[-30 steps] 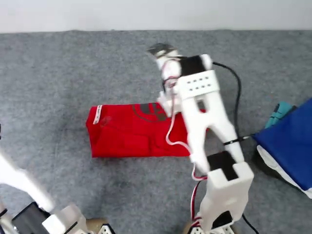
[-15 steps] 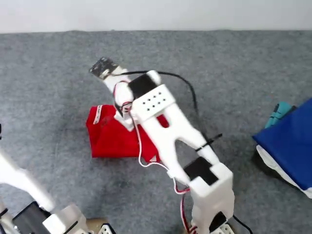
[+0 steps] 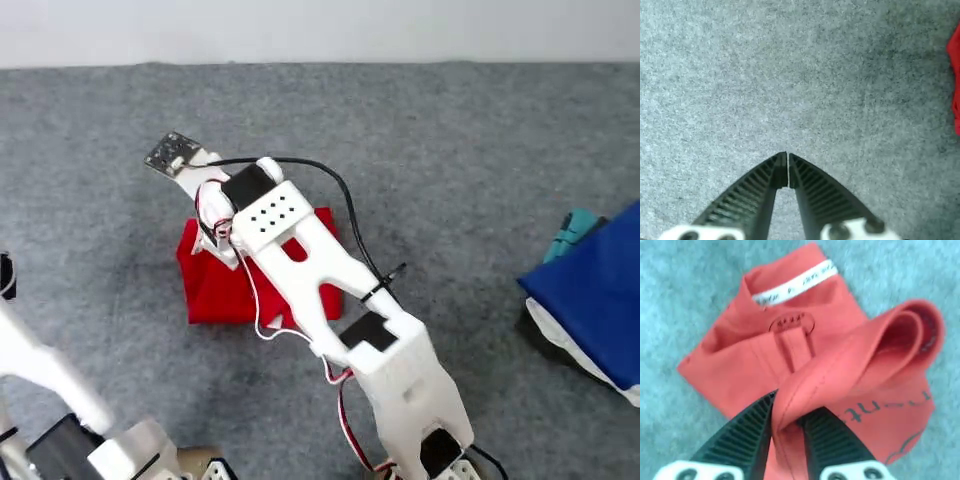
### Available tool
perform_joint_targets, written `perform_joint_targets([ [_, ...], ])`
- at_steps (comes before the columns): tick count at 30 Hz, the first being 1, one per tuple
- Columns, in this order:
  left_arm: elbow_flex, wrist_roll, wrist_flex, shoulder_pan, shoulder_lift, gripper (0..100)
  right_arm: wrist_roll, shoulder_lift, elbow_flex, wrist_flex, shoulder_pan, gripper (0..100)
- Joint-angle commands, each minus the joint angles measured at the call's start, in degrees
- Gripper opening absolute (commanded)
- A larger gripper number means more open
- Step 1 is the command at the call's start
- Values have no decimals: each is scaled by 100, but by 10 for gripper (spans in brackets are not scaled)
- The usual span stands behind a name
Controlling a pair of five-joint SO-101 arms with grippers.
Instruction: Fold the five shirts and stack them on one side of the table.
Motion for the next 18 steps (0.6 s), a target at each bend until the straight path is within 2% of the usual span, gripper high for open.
perform_joint_targets([
  [1, -22, -35, -62, 18, -246, 19, -18, 224, -985, 31, -136, 11],
  [4, -22, -35, -88, 26, -246, 19, -18, 637, -1433, 31, -286, 44],
  [8, -13, -35, -132, 18, -246, 19, -35, 954, -1873, 48, -470, 225],
  [10, -13, -35, -132, 18, -246, 19, -26, 954, -2154, 189, -558, 252],
  [14, -13, -35, -141, 26, -246, 19, 229, 971, -2734, 936, -585, 185],
  [18, -4, -26, -202, 26, -211, 19, 949, 1007, -2831, 1684, -251, 20],
])
